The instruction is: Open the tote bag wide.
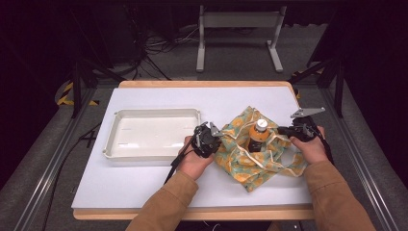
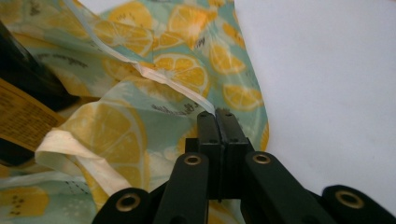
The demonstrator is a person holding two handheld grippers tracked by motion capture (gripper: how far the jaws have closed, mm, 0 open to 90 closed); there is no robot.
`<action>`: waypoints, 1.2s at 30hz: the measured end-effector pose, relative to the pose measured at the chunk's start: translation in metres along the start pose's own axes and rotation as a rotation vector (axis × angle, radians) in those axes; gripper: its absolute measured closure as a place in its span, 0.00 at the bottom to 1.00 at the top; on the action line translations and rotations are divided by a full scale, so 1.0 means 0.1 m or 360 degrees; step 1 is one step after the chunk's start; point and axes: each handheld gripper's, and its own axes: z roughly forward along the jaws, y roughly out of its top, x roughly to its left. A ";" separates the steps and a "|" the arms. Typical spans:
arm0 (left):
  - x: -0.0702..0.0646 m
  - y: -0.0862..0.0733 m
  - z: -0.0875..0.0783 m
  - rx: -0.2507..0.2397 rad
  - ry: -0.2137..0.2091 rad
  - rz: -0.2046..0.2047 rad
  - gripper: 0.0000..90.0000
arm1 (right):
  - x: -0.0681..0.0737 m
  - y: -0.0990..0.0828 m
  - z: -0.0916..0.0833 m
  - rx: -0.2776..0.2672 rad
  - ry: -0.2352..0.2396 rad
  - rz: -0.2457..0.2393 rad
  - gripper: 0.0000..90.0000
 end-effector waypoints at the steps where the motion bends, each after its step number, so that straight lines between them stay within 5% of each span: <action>1: 0.00 0.00 0.00 0.0001 -0.0001 0.0000 0.99 | -0.01 -0.01 0.01 0.0016 -0.0001 0.0001 1.00; 10: 0.00 -0.02 0.02 0.0018 -0.0012 -0.0004 0.99 | -0.06 -0.10 0.07 0.0145 0.0030 0.0057 1.00; 17: 0.02 -0.05 -0.03 0.0005 -0.0061 -0.0018 0.89 | -0.07 -0.11 0.02 0.0113 0.0011 0.0076 0.94; 21: 0.02 -0.08 -0.13 -0.0014 -0.0105 0.0017 0.61 | -0.09 -0.12 -0.06 0.0052 -0.0004 0.0090 0.84; 25: 0.02 -0.11 -0.24 -0.0036 -0.0137 0.0018 0.46 | -0.10 -0.13 -0.17 -0.0036 -0.0038 0.0090 0.70; 36: 0.02 -0.17 -0.60 -0.0138 -0.0130 0.0040 0.40 | 0.01 -0.07 -0.65 -0.0326 -0.0048 0.0053 0.65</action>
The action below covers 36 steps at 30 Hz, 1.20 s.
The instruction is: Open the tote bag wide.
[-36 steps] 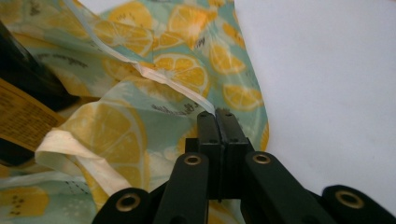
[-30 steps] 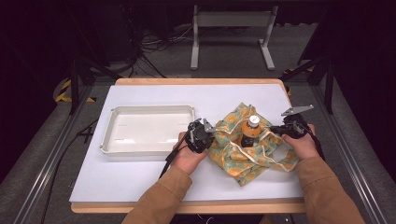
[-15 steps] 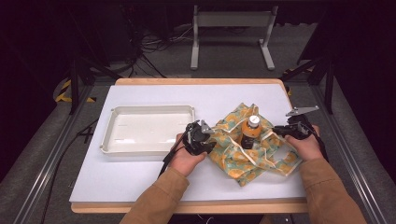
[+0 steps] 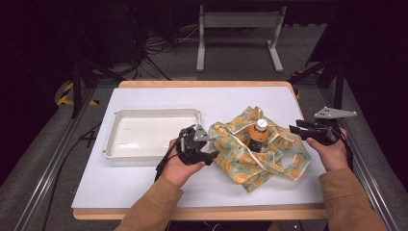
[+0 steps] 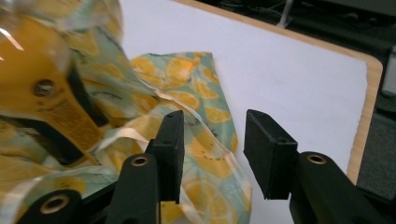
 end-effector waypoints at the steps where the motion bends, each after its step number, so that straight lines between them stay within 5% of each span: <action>1: 0.00 -0.01 -0.03 -0.0004 -0.0007 0.0008 0.40 | 0.02 0.01 -0.02 -0.0010 0.0008 -0.0012 0.65; 7: 0.01 -0.04 -0.21 -0.0044 -0.0008 0.0014 0.40 | 0.18 0.02 -0.18 -0.0071 0.0050 -0.0092 0.66; 13: -0.04 0.01 -0.43 -0.0195 -0.0025 0.0003 0.44 | 0.31 0.02 -0.33 -0.0150 0.0083 -0.0128 0.67; 15: -0.08 0.08 -0.50 -0.0288 -0.0010 0.0034 0.50 | 0.35 0.03 -0.37 -0.0175 0.0097 -0.0140 0.68; 20: -0.15 0.23 -0.54 -0.0396 -0.0110 0.0059 0.68 | 0.40 0.02 -0.37 -0.0192 0.0132 -0.0137 0.69; 29: -0.20 0.47 -0.16 -0.0436 -0.0176 0.0117 0.86 | 0.46 -0.02 -0.31 -0.0208 0.0161 -0.0132 0.71; 36: -0.07 0.50 0.19 -0.0395 -0.0202 0.0033 0.93 | 0.49 -0.09 -0.27 -0.0221 0.0183 -0.0123 0.72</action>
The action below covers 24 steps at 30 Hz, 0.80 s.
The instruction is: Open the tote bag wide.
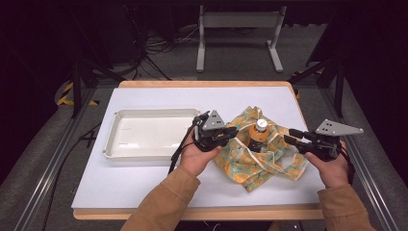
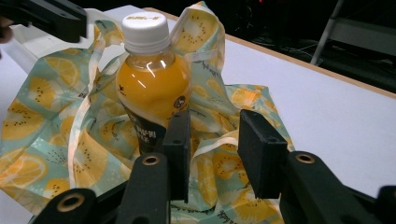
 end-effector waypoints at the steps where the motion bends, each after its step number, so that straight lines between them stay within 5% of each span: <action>1: 0.00 -0.02 0.03 0.0011 -0.0002 -0.0001 0.93 | 0.01 -0.01 0.01 -0.0006 0.0003 0.0007 0.72; 11: 0.00 -0.30 0.19 0.0177 -0.0030 -0.0066 0.98 | 0.13 -0.11 0.09 0.0015 0.0053 -0.0027 0.74; 24: -0.15 -0.56 0.33 0.0325 -0.0114 -0.0038 0.99 | 0.26 -0.19 0.30 0.0080 0.0146 -0.0056 0.72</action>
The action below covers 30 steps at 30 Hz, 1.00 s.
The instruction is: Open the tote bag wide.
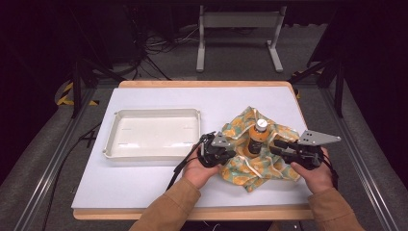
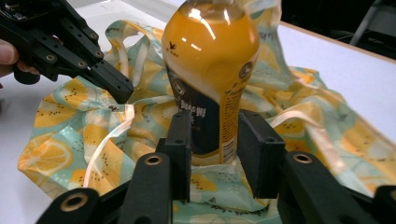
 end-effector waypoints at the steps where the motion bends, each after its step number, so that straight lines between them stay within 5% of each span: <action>1: -0.01 -0.01 0.01 0.0009 -0.0003 0.0001 0.99 | 0.00 -0.01 0.02 0.0002 0.0008 0.0001 0.71; 7: -0.04 -0.07 0.09 0.0068 -0.0030 0.0033 0.96 | 0.07 -0.07 0.15 0.0068 0.0099 -0.0046 0.48; 14: -0.03 -0.11 0.12 0.0096 -0.0035 0.0039 0.91 | 0.07 -0.15 0.28 0.0130 0.0099 -0.0028 0.32; 30: 0.01 -0.14 0.14 0.0089 -0.0039 0.0026 0.83 | -0.01 -0.38 0.43 0.0333 0.0025 -0.0069 0.23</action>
